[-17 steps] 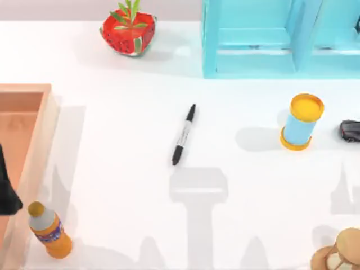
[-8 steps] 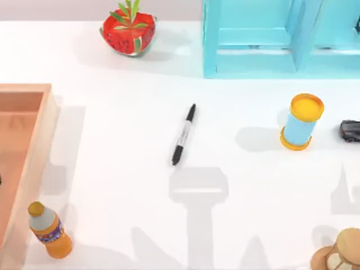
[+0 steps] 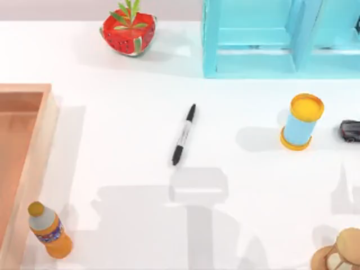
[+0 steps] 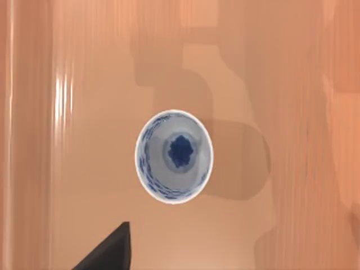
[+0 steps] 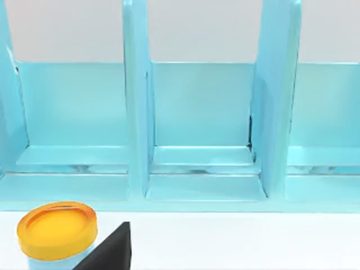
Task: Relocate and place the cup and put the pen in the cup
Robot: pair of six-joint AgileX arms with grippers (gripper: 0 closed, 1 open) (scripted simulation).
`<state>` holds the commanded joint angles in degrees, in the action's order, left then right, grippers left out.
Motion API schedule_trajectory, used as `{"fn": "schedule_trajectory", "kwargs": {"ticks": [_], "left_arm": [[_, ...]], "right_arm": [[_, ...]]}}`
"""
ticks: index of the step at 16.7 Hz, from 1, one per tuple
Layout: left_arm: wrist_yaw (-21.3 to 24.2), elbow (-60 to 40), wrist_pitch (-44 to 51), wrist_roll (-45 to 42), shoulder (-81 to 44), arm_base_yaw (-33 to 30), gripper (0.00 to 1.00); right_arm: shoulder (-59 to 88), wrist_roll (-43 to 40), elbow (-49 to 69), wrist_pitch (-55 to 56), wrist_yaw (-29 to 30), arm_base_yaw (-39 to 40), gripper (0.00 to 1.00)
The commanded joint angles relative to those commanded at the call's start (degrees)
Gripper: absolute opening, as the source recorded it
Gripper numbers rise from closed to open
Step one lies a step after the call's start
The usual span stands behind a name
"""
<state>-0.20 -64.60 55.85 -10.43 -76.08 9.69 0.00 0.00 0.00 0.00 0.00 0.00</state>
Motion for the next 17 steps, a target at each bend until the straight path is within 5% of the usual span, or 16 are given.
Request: {"fn": "schedule_trajectory", "kwargs": {"ticks": [7, 17], "left_arm": [[0.0, -19.7, 16.9, -3.2, -24.1, 2.9, 1.00], [0.0, -17.2, 14.1, -3.4, -26.9, 2.9, 1.00]], "right_arm": [[0.0, 0.0, 0.0, 0.0, 0.0, 0.0, 1.00], [0.0, 0.0, 0.0, 0.0, 0.0, 0.0, 1.00]]}}
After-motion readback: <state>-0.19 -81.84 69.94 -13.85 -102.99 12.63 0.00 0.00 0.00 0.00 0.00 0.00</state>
